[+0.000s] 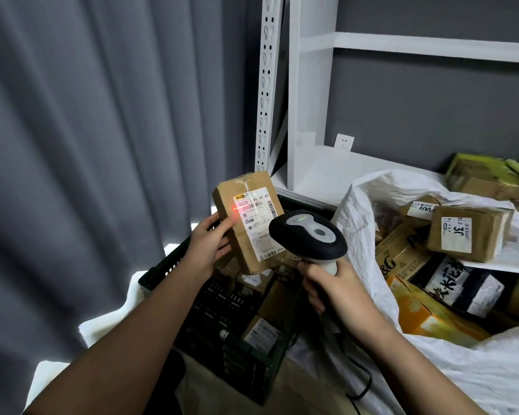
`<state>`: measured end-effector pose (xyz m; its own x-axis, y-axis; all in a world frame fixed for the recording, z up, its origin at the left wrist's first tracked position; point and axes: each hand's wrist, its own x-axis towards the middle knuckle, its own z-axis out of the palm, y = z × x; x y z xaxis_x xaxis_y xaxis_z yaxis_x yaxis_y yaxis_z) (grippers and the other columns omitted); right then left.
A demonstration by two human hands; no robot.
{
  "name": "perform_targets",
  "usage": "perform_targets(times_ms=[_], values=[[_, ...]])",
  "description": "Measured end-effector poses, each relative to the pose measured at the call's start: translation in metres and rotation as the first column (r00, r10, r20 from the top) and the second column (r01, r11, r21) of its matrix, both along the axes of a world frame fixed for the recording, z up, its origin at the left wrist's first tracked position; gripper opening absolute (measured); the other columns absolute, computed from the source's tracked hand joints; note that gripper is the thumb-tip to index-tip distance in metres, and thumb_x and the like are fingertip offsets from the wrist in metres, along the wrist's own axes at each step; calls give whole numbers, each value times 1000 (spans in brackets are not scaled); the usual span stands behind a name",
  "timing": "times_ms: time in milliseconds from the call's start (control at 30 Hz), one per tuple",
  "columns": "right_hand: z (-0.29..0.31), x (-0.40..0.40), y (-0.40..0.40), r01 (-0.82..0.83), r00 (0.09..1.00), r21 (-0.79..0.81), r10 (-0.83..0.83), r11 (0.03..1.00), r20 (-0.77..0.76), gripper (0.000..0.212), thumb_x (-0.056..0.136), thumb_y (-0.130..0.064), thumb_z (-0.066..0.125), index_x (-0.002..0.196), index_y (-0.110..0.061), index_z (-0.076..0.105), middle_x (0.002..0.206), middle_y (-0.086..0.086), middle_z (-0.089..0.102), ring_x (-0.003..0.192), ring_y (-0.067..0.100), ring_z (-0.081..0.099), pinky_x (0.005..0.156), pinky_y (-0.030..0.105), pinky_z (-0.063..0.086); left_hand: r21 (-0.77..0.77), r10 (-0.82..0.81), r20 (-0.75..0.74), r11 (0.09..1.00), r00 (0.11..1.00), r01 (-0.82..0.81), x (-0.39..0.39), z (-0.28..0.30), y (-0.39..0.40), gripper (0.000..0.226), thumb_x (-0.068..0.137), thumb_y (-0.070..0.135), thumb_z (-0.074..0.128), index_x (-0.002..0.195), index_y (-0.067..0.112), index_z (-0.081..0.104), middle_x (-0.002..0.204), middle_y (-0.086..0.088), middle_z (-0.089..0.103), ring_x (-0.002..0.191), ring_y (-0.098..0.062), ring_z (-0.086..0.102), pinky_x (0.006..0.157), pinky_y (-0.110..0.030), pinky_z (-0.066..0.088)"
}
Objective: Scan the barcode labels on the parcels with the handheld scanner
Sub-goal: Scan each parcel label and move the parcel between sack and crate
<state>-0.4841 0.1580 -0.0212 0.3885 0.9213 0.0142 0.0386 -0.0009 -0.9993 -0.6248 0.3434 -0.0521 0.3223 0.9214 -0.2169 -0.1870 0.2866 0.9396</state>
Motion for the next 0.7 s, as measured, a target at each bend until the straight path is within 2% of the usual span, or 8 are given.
perform_targets(times_ms=[300, 400, 500, 600, 700], values=[[7, 6, -11, -7, 991, 55, 15, 998, -134, 36, 74, -30, 69, 93, -8, 47, 50, 5, 45, 36, 17, 34, 44, 28, 29, 10, 40, 5, 999, 999, -40, 3, 7, -10, 54, 85, 22, 71, 134, 17, 48, 110, -3, 68, 100, -18, 66, 88, -34, 52], [22, 16, -30, 37, 987, 118, -18, 992, -158, 41, 73, -30, 71, 95, -7, 46, 55, 9, 50, 37, 18, 37, 43, 29, 32, 120, 140, 44, 982, 989, -144, 6, 25, -22, 51, 85, 21, 71, 129, 19, 45, 122, -6, 62, 108, -18, 63, 98, -40, 49], [40, 38, -58, 175, 969, 179, -138, 968, -204, 32, 80, -23, 68, 97, -9, 45, 60, 10, 54, 39, 19, 40, 44, 29, 34, 245, 104, 105, 961, 989, -127, 22, 56, -44, 48, 85, 22, 71, 123, 25, 41, 130, -8, 56, 115, -18, 60, 98, -38, 49], [55, 70, -92, 351, 920, 219, -292, 910, -259, 14, 93, -12, 59, 96, -11, 45, 59, 8, 52, 40, 19, 39, 45, 27, 34, 317, -27, 107, 949, 994, -8, 55, 89, -73, 48, 87, 22, 69, 126, 20, 41, 123, -5, 59, 110, -12, 62, 91, -35, 52], [61, 101, -124, 477, 855, 236, -386, 846, -345, 13, 93, -13, 56, 99, -13, 44, 57, 8, 48, 40, 19, 39, 43, 25, 32, 390, -110, -61, 912, 992, 125, 96, 114, -101, 44, 85, 26, 70, 120, 17, 43, 100, -1, 60, 95, -11, 64, 78, -33, 57]])
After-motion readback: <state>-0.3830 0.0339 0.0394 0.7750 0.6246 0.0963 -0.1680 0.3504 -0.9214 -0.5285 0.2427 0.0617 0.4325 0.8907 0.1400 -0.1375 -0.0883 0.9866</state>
